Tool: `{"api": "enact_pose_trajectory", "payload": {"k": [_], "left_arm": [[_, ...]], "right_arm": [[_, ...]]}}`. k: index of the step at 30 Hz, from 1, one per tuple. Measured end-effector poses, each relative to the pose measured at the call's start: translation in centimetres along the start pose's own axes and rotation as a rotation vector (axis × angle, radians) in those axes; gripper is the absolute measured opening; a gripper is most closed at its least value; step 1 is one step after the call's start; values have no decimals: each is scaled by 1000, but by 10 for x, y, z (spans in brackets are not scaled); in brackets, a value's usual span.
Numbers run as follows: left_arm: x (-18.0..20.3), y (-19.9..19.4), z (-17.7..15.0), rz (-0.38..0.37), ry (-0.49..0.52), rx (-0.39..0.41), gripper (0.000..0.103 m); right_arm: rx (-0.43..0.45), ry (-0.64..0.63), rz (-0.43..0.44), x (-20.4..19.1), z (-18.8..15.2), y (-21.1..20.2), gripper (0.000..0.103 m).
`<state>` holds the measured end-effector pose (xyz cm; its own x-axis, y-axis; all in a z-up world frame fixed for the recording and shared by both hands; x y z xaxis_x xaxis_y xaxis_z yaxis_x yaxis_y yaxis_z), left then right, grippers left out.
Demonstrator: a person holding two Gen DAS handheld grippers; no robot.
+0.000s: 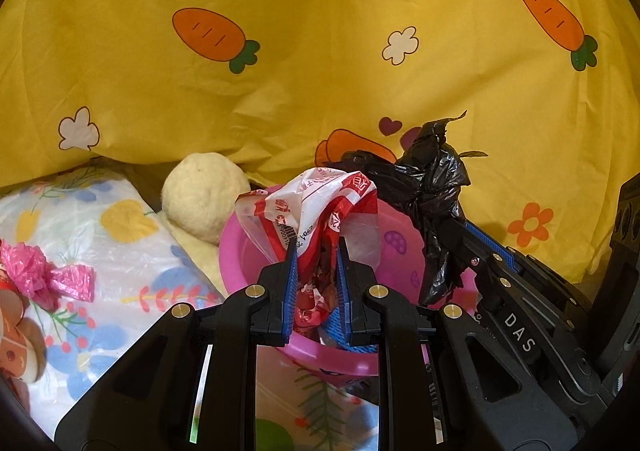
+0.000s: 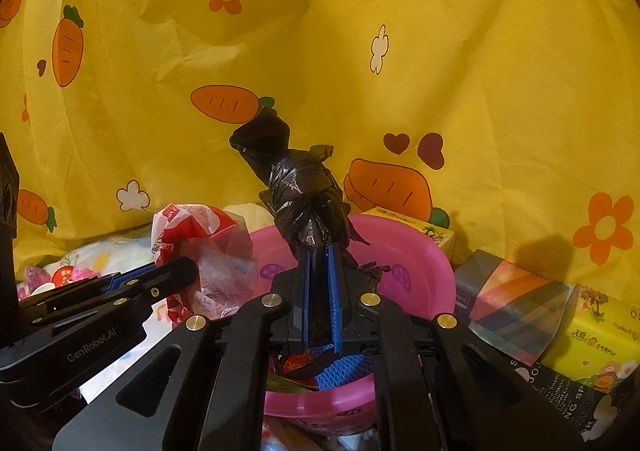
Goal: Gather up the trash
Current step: 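Carry the black bag and wrapper over the pink bucket and open both tools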
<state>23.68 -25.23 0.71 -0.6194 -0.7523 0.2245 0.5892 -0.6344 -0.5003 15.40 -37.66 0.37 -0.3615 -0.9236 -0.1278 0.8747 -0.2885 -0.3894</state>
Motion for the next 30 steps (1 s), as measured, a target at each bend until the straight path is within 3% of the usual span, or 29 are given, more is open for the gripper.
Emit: {"api": "enact_pose_trajectory", "payload": {"k": [13, 15, 17, 18, 20, 23, 26, 30], "left_arm": [[-5, 13, -5, -55, -31, -27, 19], [-5, 13, -5, -46, -26, -30, 27], [-7, 11, -5, -40, -34, -23, 51], [-9, 10, -5, -38, -43, -14, 55], [-14, 6, -3, -19, -67, 2, 73], [-23, -4, -2, 32, -102, 42, 87], [-30, -13, -2, 77, -112, 65, 95], [-33, -24, -5, 113, -101, 66, 97]], "right_arm": [[0, 8, 8, 5, 0, 7, 12], [0, 9, 8, 5, 0, 7, 16], [1, 11, 8, 6, 0, 8, 21], [1, 12, 8, 6, 0, 8, 23], [0, 17, 9, 9, 0, 9, 26], [6, 27, 9, 12, 0, 7, 31], [8, 33, 11, 13, -2, 5, 45], [8, 40, 17, 12, -5, 1, 61]]}}
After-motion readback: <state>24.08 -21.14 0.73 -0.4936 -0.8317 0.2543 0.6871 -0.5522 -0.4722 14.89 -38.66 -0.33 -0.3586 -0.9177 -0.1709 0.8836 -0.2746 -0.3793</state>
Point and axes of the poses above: each gripper's, at about its wrist camera, not at the fingertips, and y roughly the way its jaws point, x to its right, z to its top, the point moved 1 cm from there along y, roughly the way its jaws point, and after that the axes turned 1 degree about -y, right-handed, at the moved point
